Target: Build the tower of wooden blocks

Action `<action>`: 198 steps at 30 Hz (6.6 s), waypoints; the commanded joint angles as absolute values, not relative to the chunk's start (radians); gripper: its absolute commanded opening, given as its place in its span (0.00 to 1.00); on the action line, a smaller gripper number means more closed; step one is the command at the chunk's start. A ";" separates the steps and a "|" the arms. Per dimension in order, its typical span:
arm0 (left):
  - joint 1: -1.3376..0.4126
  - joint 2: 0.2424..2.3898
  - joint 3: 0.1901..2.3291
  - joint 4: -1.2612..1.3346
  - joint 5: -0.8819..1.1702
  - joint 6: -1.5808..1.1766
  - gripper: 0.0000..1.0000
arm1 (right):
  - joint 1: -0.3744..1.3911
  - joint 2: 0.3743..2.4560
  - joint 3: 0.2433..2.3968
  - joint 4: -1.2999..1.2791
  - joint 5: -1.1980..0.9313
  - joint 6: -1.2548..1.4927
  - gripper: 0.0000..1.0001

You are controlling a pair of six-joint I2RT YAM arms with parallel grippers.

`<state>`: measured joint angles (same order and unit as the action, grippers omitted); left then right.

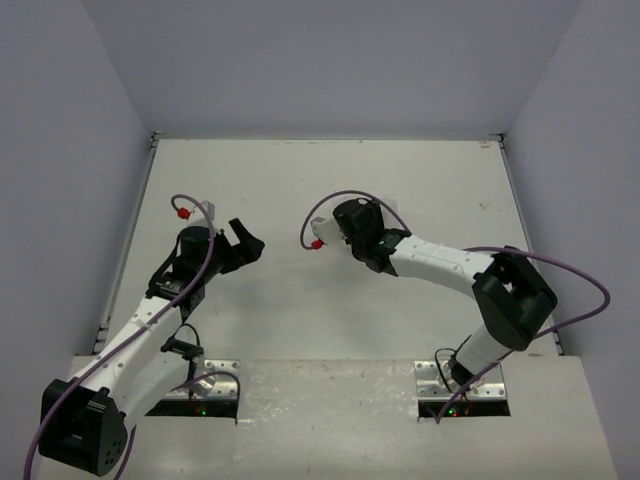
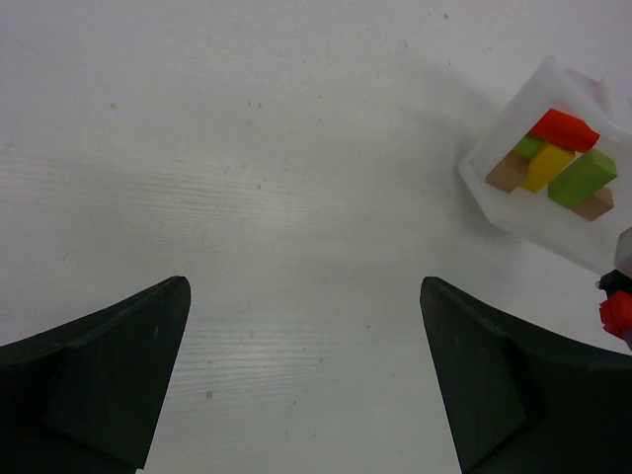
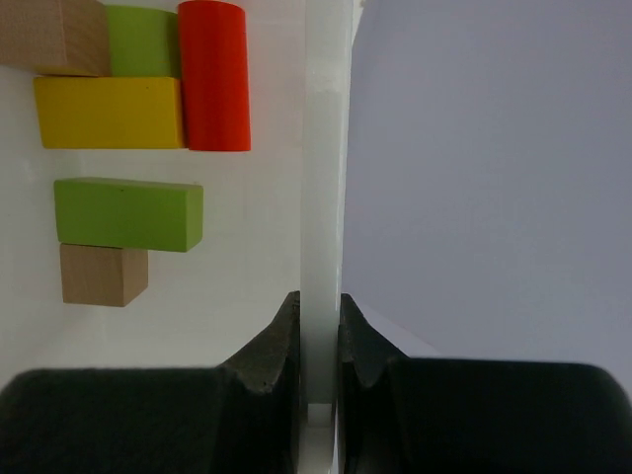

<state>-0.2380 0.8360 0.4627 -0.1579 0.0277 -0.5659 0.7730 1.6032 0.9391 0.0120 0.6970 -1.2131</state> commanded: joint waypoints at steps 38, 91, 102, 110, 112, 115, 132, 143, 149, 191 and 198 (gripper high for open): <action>-0.262 0.932 0.392 -0.070 0.056 -0.611 1.00 | 0.979 1.849 0.805 0.724 1.169 -1.729 0.00; -0.273 0.993 0.509 0.004 0.059 -0.610 1.00 | 0.588 1.373 1.202 -0.293 0.745 -0.206 0.00; -0.273 0.961 0.529 -0.045 0.045 -0.613 1.00 | 0.245 1.338 1.010 -0.376 0.511 0.273 0.00; -0.273 0.921 0.480 -0.099 0.006 -0.640 1.00 | 0.070 1.371 0.880 -0.377 0.474 0.510 0.00; -0.272 0.906 0.465 -0.105 0.005 -0.648 1.00 | 0.051 1.392 0.867 -0.374 0.475 0.525 0.01; -0.273 0.898 0.453 -0.114 0.005 -0.662 1.00 | 0.024 1.414 0.859 -0.374 0.454 0.540 0.07; -0.273 0.902 0.434 -0.121 -0.073 -0.675 1.00 | 0.005 1.289 0.838 -0.394 0.262 0.468 0.99; -0.273 1.049 0.418 0.019 -0.056 -0.712 1.00 | 0.392 1.130 0.811 -0.264 -0.011 0.231 0.99; -0.275 1.198 0.423 0.101 -0.058 -0.779 0.99 | 0.581 1.256 0.824 -0.227 0.020 0.222 0.99; -0.350 1.324 0.350 0.253 -0.035 -0.916 0.95 | 0.765 1.383 0.683 -0.042 -0.045 0.125 0.99; -0.350 1.282 0.389 0.202 -0.040 -0.889 0.98 | 0.846 1.568 0.816 0.052 -0.042 0.089 0.99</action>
